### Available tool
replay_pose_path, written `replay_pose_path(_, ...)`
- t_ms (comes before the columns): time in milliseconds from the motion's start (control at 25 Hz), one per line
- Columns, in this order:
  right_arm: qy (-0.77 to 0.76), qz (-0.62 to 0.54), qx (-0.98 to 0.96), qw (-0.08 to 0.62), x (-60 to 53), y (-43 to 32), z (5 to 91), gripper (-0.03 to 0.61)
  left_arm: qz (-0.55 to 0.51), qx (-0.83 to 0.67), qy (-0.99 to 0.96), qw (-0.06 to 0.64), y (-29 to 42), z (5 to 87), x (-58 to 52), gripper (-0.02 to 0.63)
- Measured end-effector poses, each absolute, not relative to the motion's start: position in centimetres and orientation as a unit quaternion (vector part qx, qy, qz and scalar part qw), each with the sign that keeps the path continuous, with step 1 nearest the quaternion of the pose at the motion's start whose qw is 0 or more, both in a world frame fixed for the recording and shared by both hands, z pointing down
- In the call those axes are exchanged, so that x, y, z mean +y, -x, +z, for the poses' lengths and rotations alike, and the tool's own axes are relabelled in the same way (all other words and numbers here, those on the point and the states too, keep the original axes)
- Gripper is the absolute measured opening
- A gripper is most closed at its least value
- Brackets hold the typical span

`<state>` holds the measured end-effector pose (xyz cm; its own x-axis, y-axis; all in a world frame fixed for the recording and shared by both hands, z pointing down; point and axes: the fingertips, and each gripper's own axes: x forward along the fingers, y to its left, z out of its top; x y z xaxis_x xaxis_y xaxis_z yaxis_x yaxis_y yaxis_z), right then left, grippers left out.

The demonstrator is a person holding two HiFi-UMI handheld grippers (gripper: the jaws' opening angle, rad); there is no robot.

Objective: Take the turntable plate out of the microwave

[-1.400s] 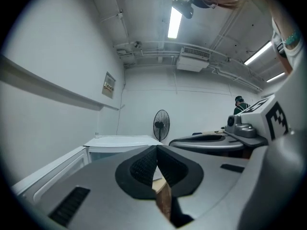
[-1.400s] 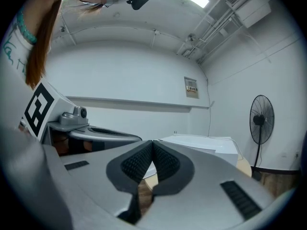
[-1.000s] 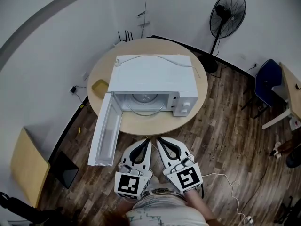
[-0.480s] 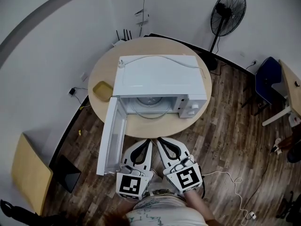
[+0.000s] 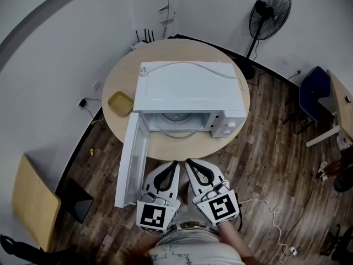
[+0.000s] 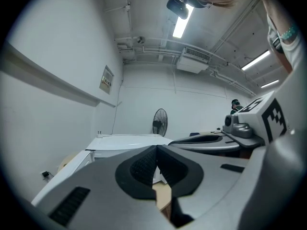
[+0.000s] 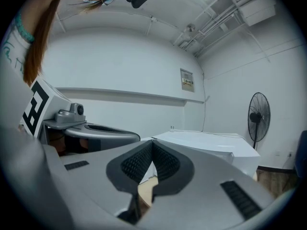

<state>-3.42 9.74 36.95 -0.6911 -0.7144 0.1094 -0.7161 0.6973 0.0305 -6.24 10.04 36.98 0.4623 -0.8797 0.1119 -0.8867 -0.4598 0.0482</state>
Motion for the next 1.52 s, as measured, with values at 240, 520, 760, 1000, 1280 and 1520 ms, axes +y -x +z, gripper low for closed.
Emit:
replay_pose_path(240, -0.379, 0.009, -0.924, 0.053, 7.2, 3.6, 36.7, -0.009, 0.04, -0.525, -0.849, 0.048, 6.2, 36.3, 7.5, 0.014)
replay_pose_path(520, -0.369, 0.011, -0.928, 0.046, 3.0, 3.0, 36.5, -0.009, 0.038, -0.533, -0.844, 0.047, 5.9, 35.9, 3.4, 0.014)
replay_pose_path(760, -0.357, 0.015, -0.933, 0.041, -1.4, 2.3, 36.3, -0.009, 0.03, -0.537, -0.842, 0.05, 4.9, 36.1, -0.8, 0.014)
replay_pose_path(1000, -0.334, 0.011, -0.942, 0.033, -5.2, 1.7, 35.8, -0.009, 0.028, -0.553, -0.831, 0.048, 4.2, 35.7, -4.5, 0.014)
replay_pose_path(1280, -0.316, 0.017, -0.948, 0.025, -8.0, 0.0, 35.5, -0.009, 0.049, -0.572, -0.818, 0.043, 2.9, 35.5, -7.2, 0.014)
replay_pose_path(1520, -0.296, 0.042, -0.954, 0.004, -8.8, -0.7, 35.6, -0.009, 0.038, -0.591, -0.805, 0.049, 2.9, 36.0, -8.5, 0.014)
